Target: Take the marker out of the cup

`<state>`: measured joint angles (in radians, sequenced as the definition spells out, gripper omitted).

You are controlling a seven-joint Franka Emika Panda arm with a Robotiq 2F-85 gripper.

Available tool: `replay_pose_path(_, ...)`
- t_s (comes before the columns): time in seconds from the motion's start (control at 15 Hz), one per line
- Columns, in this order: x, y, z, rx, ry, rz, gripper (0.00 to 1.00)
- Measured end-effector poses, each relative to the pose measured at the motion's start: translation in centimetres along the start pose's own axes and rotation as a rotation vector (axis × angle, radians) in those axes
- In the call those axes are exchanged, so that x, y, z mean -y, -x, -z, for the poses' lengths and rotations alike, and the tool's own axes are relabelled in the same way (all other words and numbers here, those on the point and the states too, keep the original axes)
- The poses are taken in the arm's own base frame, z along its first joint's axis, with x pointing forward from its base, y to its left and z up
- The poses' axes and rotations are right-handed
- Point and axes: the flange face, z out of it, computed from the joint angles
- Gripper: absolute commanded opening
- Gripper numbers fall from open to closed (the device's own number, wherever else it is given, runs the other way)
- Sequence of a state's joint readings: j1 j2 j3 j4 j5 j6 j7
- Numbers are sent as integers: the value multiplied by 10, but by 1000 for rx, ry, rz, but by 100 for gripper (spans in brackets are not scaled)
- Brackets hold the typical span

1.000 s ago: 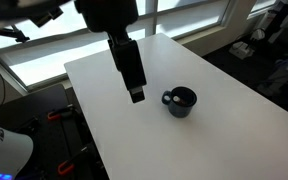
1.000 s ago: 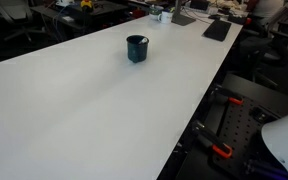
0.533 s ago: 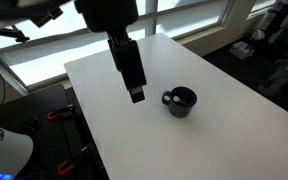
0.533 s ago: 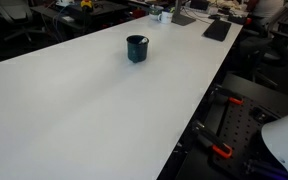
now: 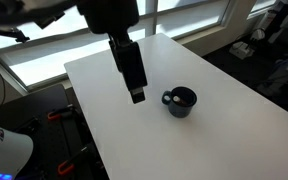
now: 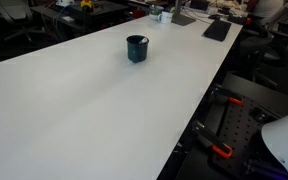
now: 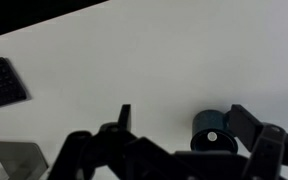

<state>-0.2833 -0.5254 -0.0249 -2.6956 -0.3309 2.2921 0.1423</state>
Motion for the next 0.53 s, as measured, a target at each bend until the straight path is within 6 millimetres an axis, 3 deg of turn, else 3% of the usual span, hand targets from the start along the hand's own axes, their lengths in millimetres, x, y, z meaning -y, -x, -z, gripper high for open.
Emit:
replay_pose_path(0.2, 0, -14, -7, 1, -7, 13, 100)
replay_pose_path(0.53, 2, -59, -22, -19, -13, 60, 100)
